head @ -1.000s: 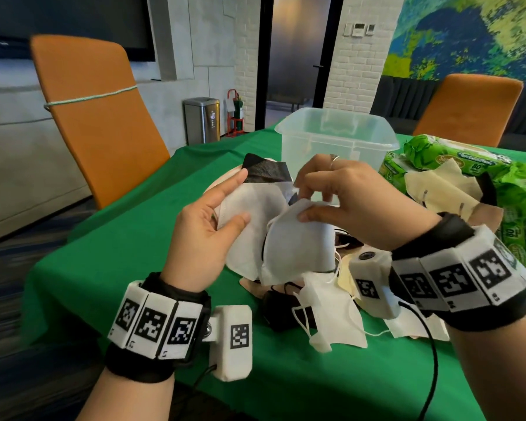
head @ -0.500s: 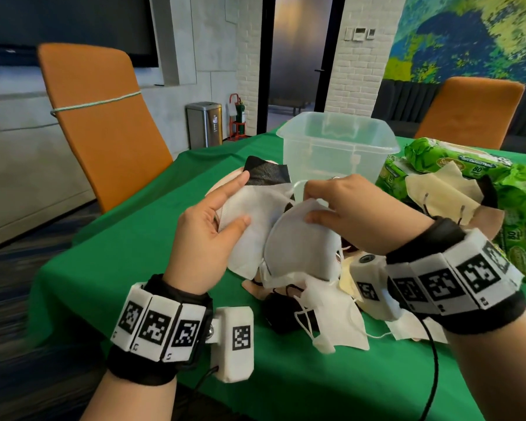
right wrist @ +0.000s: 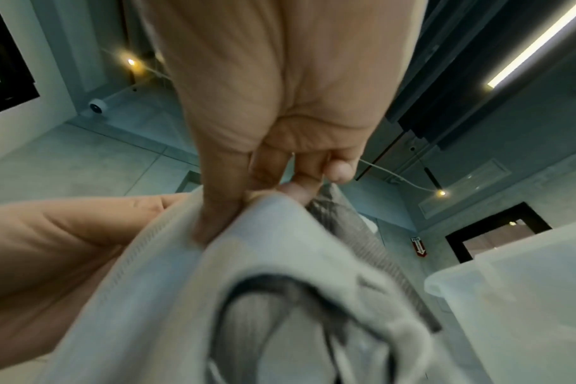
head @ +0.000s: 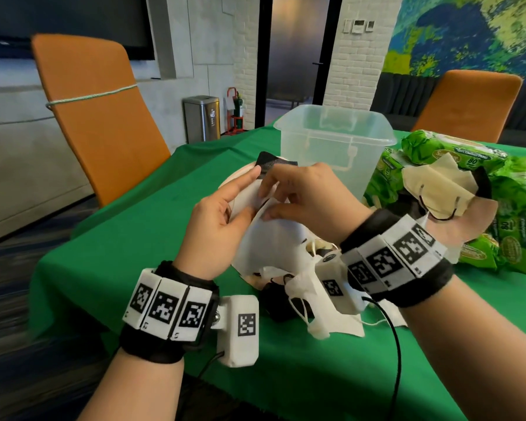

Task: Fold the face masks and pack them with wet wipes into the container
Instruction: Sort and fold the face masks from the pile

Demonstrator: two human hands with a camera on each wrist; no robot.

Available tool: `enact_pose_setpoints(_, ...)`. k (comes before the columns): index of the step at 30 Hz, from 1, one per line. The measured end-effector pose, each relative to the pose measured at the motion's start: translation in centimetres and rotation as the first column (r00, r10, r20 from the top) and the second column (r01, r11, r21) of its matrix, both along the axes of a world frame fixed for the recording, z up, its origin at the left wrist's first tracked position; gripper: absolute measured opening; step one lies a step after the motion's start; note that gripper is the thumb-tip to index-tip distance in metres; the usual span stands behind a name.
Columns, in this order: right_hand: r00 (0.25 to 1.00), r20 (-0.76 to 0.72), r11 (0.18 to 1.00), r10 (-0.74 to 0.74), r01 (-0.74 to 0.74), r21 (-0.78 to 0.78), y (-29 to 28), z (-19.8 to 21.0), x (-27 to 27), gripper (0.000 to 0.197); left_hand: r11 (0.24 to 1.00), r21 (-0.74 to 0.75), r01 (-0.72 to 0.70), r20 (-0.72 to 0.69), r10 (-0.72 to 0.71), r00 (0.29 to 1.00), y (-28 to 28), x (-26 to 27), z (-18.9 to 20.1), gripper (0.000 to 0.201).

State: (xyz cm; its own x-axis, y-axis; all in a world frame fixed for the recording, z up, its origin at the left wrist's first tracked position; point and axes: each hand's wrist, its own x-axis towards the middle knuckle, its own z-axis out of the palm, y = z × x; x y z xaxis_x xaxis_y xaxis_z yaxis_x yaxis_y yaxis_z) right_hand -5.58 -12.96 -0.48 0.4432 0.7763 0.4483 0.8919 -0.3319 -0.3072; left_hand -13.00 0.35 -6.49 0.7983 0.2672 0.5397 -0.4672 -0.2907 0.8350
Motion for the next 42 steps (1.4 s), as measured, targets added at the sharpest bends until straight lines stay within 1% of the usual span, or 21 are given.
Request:
enact_pose_setpoints(2, 1.000, -0.016, 0.996, -0.027, 0.028, 0.082, 0.1, -0.2, 0.0, 0.031, 0.999, -0.030, 0.025, -0.038, -0.026, 0.999, 0.0, -0.1, 0.1, 0.050)
enact_pose_setpoints(4, 0.999, -0.013, 0.994, -0.051, 0.052, 0.099, 0.3, -0.3, -0.1, 0.035, 0.998, -0.043, 0.049, -0.048, -0.052, 0.997, -0.2, -0.2, 0.1, 0.050)
enact_pose_setpoints(6, 0.996, 0.019, 0.994, -0.083, 0.082, 0.066, 0.4, -0.4, -0.3, 0.036, 0.997, -0.046, 0.065, -0.041, -0.067, 0.997, -0.5, -0.4, 0.2, 0.049)
enact_pose_setpoints(9, 0.988, 0.062, 0.990, -0.140, 0.138, 0.034, 0.4, -0.5, -0.8, 0.036, 0.993, -0.080, 0.087, -0.023, -0.089, 0.996, -0.9, -0.6, 0.1, 0.043)
enact_pose_setpoints(12, 0.980, 0.086, 0.984, -0.179, 0.178, 0.025, 0.3, -0.7, -1.8, 0.036, 0.993, -0.092, 0.078, -0.020, -0.080, 0.997, -1.1, -0.8, -0.3, 0.038)
enact_pose_setpoints(16, 0.968, 0.126, 0.975, -0.217, 0.221, -0.015, 0.4, -1.2, -2.7, 0.036, 0.997, -0.067, 0.044, -0.011, -0.045, 0.999, -1.1, -1.1, -0.9, 0.035)
enact_pose_setpoints(18, 0.968, 0.139, 0.977, -0.209, 0.212, -0.009, 0.4, -1.5, -2.8, 0.037, 0.997, -0.072, 0.025, -0.006, -0.026, 1.000, -1.1, -1.3, -1.1, 0.035)
enact_pose_setpoints(22, 0.988, 0.105, 0.988, -0.115, 0.103, 0.112, -0.1, -2.0, -3.1, 0.034, 0.988, -0.154, 0.020, -0.027, -0.025, 0.999, -1.0, -1.9, -1.2, 0.037)
enact_pose_setpoints(24, 0.986, 0.133, 0.984, -0.099, 0.077, 0.159, -0.3, -2.3, -3.0, 0.032, 0.983, -0.181, 0.022, -0.038, -0.029, 0.999, -0.9, -2.1, -1.3, 0.037)
enact_pose_setpoints(26, 0.985, 0.147, 0.982, -0.092, 0.066, 0.174, -0.7, -2.4, -2.8, 0.029, 0.980, -0.197, 0.022, -0.032, -0.029, 0.999, -0.9, -2.2, -1.4, 0.034)
enact_pose_setpoints(28, 0.984, 0.163, 0.987, -0.073, 0.048, 0.152, -1.1, -2.3, -2.7, 0.024, 0.980, -0.200, 0.020, -0.026, -0.025, 0.999, -0.8, -2.2, -1.6, 0.036)
enact_pose_setpoints(30, 0.980, 0.190, 0.995, -0.057, 0.039, 0.097, -1.4, -2.6, -2.6, 0.020, 0.982, -0.186, 0.009, -0.020, -0.013, 1.000, -0.7, -2.1, -1.7, 0.039)
enact_pose_setpoints(32, 0.980, 0.193, 0.997, -0.050, 0.039, 0.064, -1.7, -2.8, -2.2, 0.025, 0.981, -0.193, 0.003, -0.012, -0.005, 1.000, -0.5, -2.1, -1.7, 0.038)
enact_pose_setpoints(33, 0.985, 0.169, 0.998, -0.046, 0.037, 0.057, -1.8, -2.9, -1.9, 0.031, 0.979, -0.203, 0.003, -0.012, -0.006, 1.000, -0.5, -2.2, -1.7, 0.036)
enact_pose_setpoints(35, 0.995, 0.095, 0.998, -0.036, 0.031, 0.046, -2.0, -3.0, -1.5, 0.035, 0.981, -0.196, 0.002, -0.015, -0.005, 1.000, -0.4, -2.2, -1.8, 0.034)
enact_pose_setpoints(37, 0.997, 0.067, 0.999, -0.042, 0.041, 0.015, -2.0, -2.9, -1.5, 0.034, 0.987, -0.163, 0.009, -0.010, -0.011, 1.000, -0.4, -2.2, -1.8, 0.034)
enact_pose_setpoints(40, 0.993, 0.086, 0.994, -0.085, 0.090, -0.055, -1.9, -2.7, -1.6, 0.028, 0.995, -0.097, 0.011, 0.020, -0.009, 1.000, -0.3, -2.2, -1.6, 0.038)
enact_pose_setpoints(42, 0.989, 0.094, 0.985, -0.118, 0.128, -0.114, -2.1, -2.6, -1.6, 0.031, 0.997, -0.079, 0.000, 0.041, 0.003, 0.999, -0.1, -2.2, -1.5, 0.037)
